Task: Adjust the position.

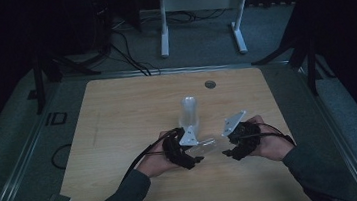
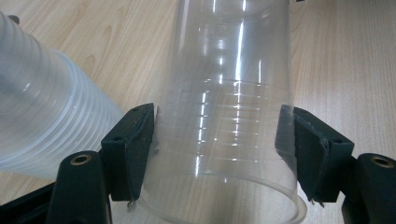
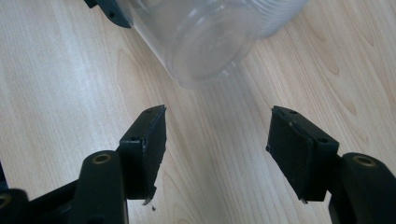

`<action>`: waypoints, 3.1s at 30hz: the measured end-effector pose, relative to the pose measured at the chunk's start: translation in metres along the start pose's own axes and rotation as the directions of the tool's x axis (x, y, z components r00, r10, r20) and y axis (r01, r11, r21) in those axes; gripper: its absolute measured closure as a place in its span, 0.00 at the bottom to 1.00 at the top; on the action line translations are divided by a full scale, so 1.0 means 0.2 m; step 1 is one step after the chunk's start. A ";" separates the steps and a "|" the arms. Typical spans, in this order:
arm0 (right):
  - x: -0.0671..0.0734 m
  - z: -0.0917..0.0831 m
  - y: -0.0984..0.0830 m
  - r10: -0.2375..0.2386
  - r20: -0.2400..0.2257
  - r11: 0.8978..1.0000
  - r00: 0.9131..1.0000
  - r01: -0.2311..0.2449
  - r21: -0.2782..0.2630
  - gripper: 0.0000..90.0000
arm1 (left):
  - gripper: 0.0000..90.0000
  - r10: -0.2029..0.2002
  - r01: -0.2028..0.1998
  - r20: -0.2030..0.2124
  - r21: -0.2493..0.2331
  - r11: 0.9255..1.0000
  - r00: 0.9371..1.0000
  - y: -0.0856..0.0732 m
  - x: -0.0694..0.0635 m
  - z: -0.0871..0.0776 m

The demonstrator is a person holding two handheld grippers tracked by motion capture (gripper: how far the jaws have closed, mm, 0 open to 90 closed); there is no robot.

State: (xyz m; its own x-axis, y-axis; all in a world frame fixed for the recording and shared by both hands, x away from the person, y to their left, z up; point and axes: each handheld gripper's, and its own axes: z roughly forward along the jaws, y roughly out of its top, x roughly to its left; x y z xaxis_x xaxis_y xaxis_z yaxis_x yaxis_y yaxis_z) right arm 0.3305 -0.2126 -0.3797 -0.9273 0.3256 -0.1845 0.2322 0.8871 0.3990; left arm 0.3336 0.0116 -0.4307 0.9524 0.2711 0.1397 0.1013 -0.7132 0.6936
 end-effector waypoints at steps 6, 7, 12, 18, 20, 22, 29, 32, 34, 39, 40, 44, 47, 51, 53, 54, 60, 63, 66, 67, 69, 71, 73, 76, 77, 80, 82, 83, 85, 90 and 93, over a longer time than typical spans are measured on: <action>0.01 0.01 0.02 -0.033 -0.016 0.998 0.999 0.034 0.047 0.40 | 0.33 0.008 -0.008 0.010 0.002 1.000 1.000 0.00 -0.01 0.01; 0.01 0.01 0.02 -0.040 -0.019 0.998 0.999 0.041 0.052 0.40 | 0.33 0.009 -0.009 0.013 0.004 1.000 1.000 0.00 -0.01 0.01; 0.02 0.01 0.04 -0.066 -0.033 0.995 0.997 0.068 0.067 0.39 | 0.33 0.023 -0.023 0.029 0.016 1.000 0.999 0.01 -0.02 0.02; 0.03 0.02 0.07 -0.089 -0.051 0.992 0.995 0.093 0.080 0.36 | 0.33 0.027 -0.029 0.045 0.028 0.999 0.999 0.01 -0.02 0.03; 0.03 0.02 0.08 -0.103 -0.054 0.991 0.993 0.108 0.082 0.36 | 0.33 0.032 -0.034 0.049 0.031 0.999 0.998 0.01 -0.02 0.03; 0.04 0.03 0.09 -0.111 -0.060 0.989 0.992 0.116 0.089 0.35 | 0.33 0.037 -0.039 0.053 0.039 0.998 0.998 0.01 -0.03 0.03; 0.07 0.06 0.12 -0.142 -0.078 0.982 0.987 0.151 0.112 0.34 | 0.33 0.062 -0.064 0.048 0.050 0.997 0.997 0.02 -0.06 0.05; 0.08 0.07 0.13 -0.156 -0.084 0.979 0.984 0.165 0.120 0.33 | 0.33 0.076 -0.078 0.047 0.049 0.996 0.996 0.02 -0.08 0.05; 0.09 0.08 0.13 -0.160 -0.090 0.978 0.983 0.171 0.123 0.33 | 0.33 0.083 -0.085 0.049 0.045 0.995 0.995 0.03 -0.08 0.05; 0.10 0.09 0.13 -0.171 -0.096 0.975 0.981 0.182 0.128 0.34 | 0.33 0.093 -0.095 0.061 0.026 0.995 0.994 0.04 -0.09 0.04; 0.10 0.09 0.13 -0.174 -0.098 0.974 0.980 0.186 0.128 0.35 | 0.33 0.093 -0.094 0.063 0.019 0.995 0.994 0.04 -0.09 0.04; 0.10 0.10 0.13 -0.175 -0.105 0.974 0.979 0.188 0.128 0.38 | 0.32 0.103 -0.104 0.075 0.006 0.995 0.992 0.04 -0.10 0.03; 0.10 0.10 0.13 -0.177 -0.117 0.972 0.977 0.192 0.134 0.41 | 0.32 0.107 -0.108 0.077 0.004 0.994 0.991 0.05 -0.10 0.04; 0.10 0.10 0.13 -0.177 -0.126 0.972 0.976 0.194 0.136 0.43 | 0.32 0.116 -0.116 0.082 0.002 0.993 0.990 0.05 -0.11 0.04; 0.10 0.10 0.12 -0.180 -0.130 0.970 0.975 0.197 0.139 0.43 | 0.32 0.118 -0.118 0.082 0.000 0.993 0.990 0.05 -0.11 0.04; 0.10 0.10 0.12 -0.179 -0.133 0.970 0.975 0.197 0.142 0.44 | 0.32 0.116 -0.116 0.084 -0.002 0.993 0.990 0.05 -0.11 0.04; 0.10 0.10 0.11 -0.174 -0.140 0.972 0.975 0.192 0.135 0.46 | 0.31 0.112 -0.112 0.090 -0.002 0.994 0.990 0.05 -0.11 0.04; 0.10 0.11 0.11 -0.168 -0.139 0.973 0.976 0.187 0.133 0.46 | 0.26 0.100 -0.100 0.081 0.001 0.995 0.992 0.05 -0.12 0.05; 0.10 0.11 0.10 -0.150 -0.138 0.978 0.979 0.167 0.126 0.46 | 0.21 0.096 -0.096 0.066 0.000 0.995 0.993 0.05 -0.12 0.05; 0.10 0.11 0.09 -0.148 -0.138 0.978 0.979 0.166 0.126 0.46 | 0.20 0.094 -0.094 0.060 0.000 0.996 0.994 0.05 -0.12 0.05; 0.09 0.11 0.09 -0.141 -0.137 0.980 0.980 0.158 0.125 0.46 | 0.20 0.086 -0.086 0.050 -0.010 0.996 0.995 0.05 -0.12 0.05; 0.09 0.11 0.08 -0.140 -0.138 0.980 0.981 0.157 0.124 0.46 | 0.20 0.076 -0.075 0.048 -0.019 0.997 0.996 0.05 -0.11 0.05; 0.09 0.11 0.07 -0.127 -0.133 0.982 0.983 0.144 0.121 0.46 | 0.20 0.070 -0.069 0.049 -0.024 0.997 0.996 0.05 -0.11 0.05; 0.08 0.11 0.05 -0.114 -0.122 0.985 0.986 0.129 0.119 0.46 | 0.20 0.057 -0.055 0.034 -0.042 0.998 0.998 0.05 -0.11 0.04; 0.08 0.11 0.04 -0.103 -0.121 0.986 0.987 0.117 0.117 0.46 | 0.20 0.050 -0.049 0.029 -0.050 0.998 0.998 0.05 -0.11 0.04; 0.07 0.10 0.02 -0.084 -0.109 0.988 0.990 0.097 0.117 0.46 | 0.22 0.044 -0.043 0.023 -0.061 0.997 0.999 0.06 -0.10 0.03; 0.06 0.11 0.00 -0.064 -0.111 0.991 0.992 0.077 0.113 0.46 | 0.22 0.040 -0.039 0.015 -0.071 0.997 0.999 0.06 -0.10 0.03; 0.06 0.11 -0.01 -0.056 -0.110 0.991 0.992 0.068 0.111 0.46 | 0.22 0.037 -0.036 0.011 -0.075 0.997 0.999 0.06 -0.10 0.03; 0.05 0.11 -0.02 -0.036 -0.106 0.993 0.994 0.047 0.111 0.46 | 0.22 0.028 -0.027 0.005 -0.084 0.996 1.000 0.06 -0.10 0.02; 0.04 0.13 -0.08 0.021 -0.082 0.993 0.996 -0.011 0.121 0.46 | 0.23 0.012 -0.014 -0.017 -0.104 0.994 1.000 0.06 -0.09 0.01; 0.02 0.13 -0.11 0.062 -0.064 0.991 0.996 -0.054 0.118 0.46 | 0.23 0.003 -0.006 -0.028 -0.111 0.994 1.000 0.05 -0.08 0.01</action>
State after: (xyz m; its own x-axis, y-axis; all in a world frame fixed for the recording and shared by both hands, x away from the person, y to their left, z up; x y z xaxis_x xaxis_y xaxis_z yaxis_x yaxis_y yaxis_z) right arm 0.3298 -0.2225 -0.4132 -0.9280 0.3587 -0.1012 0.3154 0.9005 0.2994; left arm 0.3197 -0.0014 -0.4265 0.9443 0.2868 0.1611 0.0630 -0.6384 0.7671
